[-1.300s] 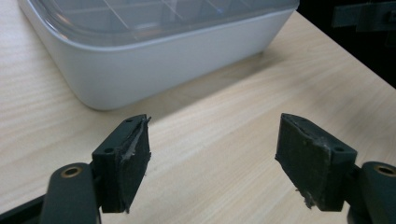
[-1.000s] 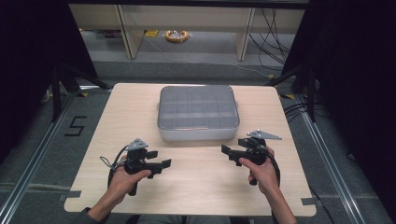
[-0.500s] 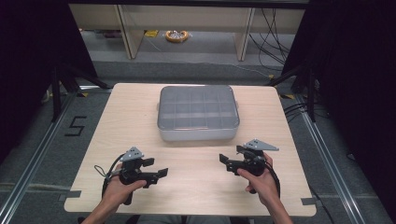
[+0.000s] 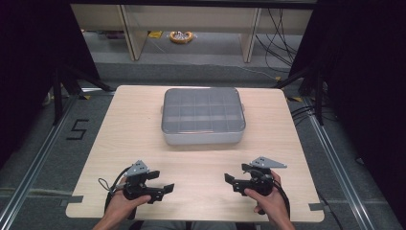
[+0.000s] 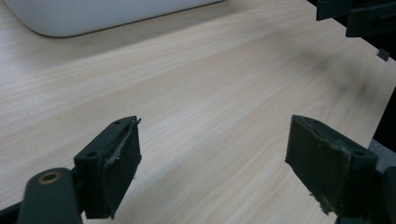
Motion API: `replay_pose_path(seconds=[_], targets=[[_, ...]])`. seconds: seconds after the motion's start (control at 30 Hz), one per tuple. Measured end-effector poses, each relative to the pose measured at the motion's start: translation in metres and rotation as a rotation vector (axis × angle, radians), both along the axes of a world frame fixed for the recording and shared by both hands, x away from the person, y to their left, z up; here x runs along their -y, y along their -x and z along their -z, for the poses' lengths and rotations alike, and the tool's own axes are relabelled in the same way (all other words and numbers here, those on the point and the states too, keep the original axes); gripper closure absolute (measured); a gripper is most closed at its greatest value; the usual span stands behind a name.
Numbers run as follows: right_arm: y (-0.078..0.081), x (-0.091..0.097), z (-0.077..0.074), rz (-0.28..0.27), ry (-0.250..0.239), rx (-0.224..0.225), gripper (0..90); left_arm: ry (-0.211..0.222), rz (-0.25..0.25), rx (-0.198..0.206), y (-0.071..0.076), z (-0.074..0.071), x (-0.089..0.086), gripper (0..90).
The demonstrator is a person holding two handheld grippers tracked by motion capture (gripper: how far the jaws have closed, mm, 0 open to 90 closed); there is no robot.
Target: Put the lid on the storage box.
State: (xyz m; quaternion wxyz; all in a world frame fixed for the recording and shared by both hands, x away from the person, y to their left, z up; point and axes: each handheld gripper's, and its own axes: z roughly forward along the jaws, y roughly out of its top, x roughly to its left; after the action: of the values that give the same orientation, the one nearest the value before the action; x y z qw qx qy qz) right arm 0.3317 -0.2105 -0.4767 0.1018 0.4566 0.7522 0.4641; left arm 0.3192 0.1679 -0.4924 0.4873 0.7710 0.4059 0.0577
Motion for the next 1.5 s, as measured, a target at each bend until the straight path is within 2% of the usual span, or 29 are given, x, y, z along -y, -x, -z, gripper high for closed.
replay_pose_path(seconds=[0.13,0.17,0.2,0.27,0.3,0.33,0.37,0.4,0.47,0.5,0.53,0.63,0.67,0.7,0.8,0.83,0.87,0.93,0.97,1.0,1.07,1.13,1.2,1.23,1.27,1.3,1.33,1.37,1.5], targets=[[0.007,0.0,0.004,-0.004,0.007,-0.006,16.8,-0.002,0.008,0.0,0.006,0.001,0.0,15.5],[0.011,-0.002,0.002,0.013,-0.009,-0.055,16.8,-0.014,0.011,-0.003,0.008,0.001,0.0,15.0],[0.011,0.0,0.005,-0.001,0.007,-0.023,16.8,-0.019,0.02,-0.002,0.009,0.001,-0.001,15.0],[0.014,0.001,0.006,-0.011,-0.007,-0.022,16.8,-0.013,0.024,-0.003,0.011,0.002,0.0,15.0],[0.016,0.003,0.004,-0.008,0.012,-0.032,16.8,-0.022,0.024,-0.006,0.013,0.002,0.0,15.0],[0.019,0.001,0.005,-0.003,-0.013,-0.044,16.8,-0.008,0.029,-0.005,0.014,0.003,0.0,15.0],[0.02,0.003,0.005,-0.022,-0.008,-0.026,16.8,-0.014,0.034,-0.003,0.016,0.003,0.0,15.0],[0.023,0.0,0.006,-0.006,-0.022,-0.047,16.8,-0.012,0.024,-0.008,0.018,0.002,0.001,15.0],[0.026,0.002,0.007,-0.034,-0.016,-0.038,16.8,-0.018,0.041,-0.014,0.02,0.003,0.001,15.0],[0.03,0.001,0.006,-0.011,-0.006,-0.072,16.8,-0.014,0.047,-0.013,0.022,0.003,0.001,15.0],[0.029,0.003,0.009,-0.037,0.009,-0.03,16.8,-0.014,0.052,-0.012,0.022,0.002,0.001,15.0],[0.036,0.001,0.011,-0.031,-0.012,-0.063,16.8,-0.008,0.05,-0.018,0.026,0.003,0.002,15.0],[0.037,0.003,0.013,-0.05,0.008,-0.057,16.8,-0.014,0.059,-0.013,0.026,0.003,0.001,15.0],[0.04,0.002,0.013,-0.049,0.011,-0.065,16.9,-0.013,0.06,-0.024,0.029,0.004,0.003,15.0],[0.043,0.002,0.015,-0.054,0.017,-0.071,16.8,-0.024,0.062,-0.026,0.032,0.005,0.005,15.0],[0.047,-0.001,0.014,-0.039,-0.01,-0.118,16.9,-0.029,0.068,-0.026,0.033,0.005,0.006,15.0],[0.045,0.001,0.017,-0.063,0.012,-0.079,16.8,-0.031,0.064,-0.031,0.036,0.005,0.007,15.0],[0.049,0.0,0.017,-0.067,0.026,-0.092,16.8,-0.017,0.067,-0.031,0.038,0.005,0.01,15.0],[0.052,-0.001,0.016,-0.044,0.026,-0.123,16.9,-0.034,0.074,-0.03,0.039,0.005,0.009,15.1],[0.052,0.0,0.019,-0.06,0.046,-0.104,16.9,-0.031,0.077,-0.029,0.04,0.005,0.01,15.1],[0.053,-0.001,0.019,-0.054,0.033,-0.122,16.9,-0.032,0.082,-0.029,0.041,0.005,0.01,15.1],[0.054,0.001,0.019,-0.062,0.072,-0.089,16.9,-0.024,0.077,-0.029,0.041,0.005,0.011,15.1],[0.054,0.001,0.02,-0.063,0.072,-0.086,16.9,-0.032,0.078,-0.028,0.04,0.005,0.009,15.1],[0.056,0.0,0.019,-0.061,0.052,-0.123,16.9,-0.029,0.071,-0.033,0.04,0.005,0.009,15.1],[0.056,0.0,0.02,-0.06,0.041,-0.124,16.9,-0.027,0.064,-0.032,0.04,0.005,0.01,15.1],[0.056,-0.001,0.02,-0.063,0.04,-0.15,16.9,-0.025,0.066,-0.033,0.04,0.006,0.01,15.1],[0.056,-0.001,0.02,-0.063,0.04,-0.15,16.9,-0.025,0.065,-0.033,0.04,0.006,0.01,15.1],[0.055,0.001,0.02,-0.065,0.069,-0.13,16.9,-0.026,0.066,-0.035,0.04,0.006,0.01,15.1],[0.054,0.0,0.022,-0.082,0.056,-0.114,16.9,-0.029,0.071,-0.034,0.039,0.006,0.01,15.1]])
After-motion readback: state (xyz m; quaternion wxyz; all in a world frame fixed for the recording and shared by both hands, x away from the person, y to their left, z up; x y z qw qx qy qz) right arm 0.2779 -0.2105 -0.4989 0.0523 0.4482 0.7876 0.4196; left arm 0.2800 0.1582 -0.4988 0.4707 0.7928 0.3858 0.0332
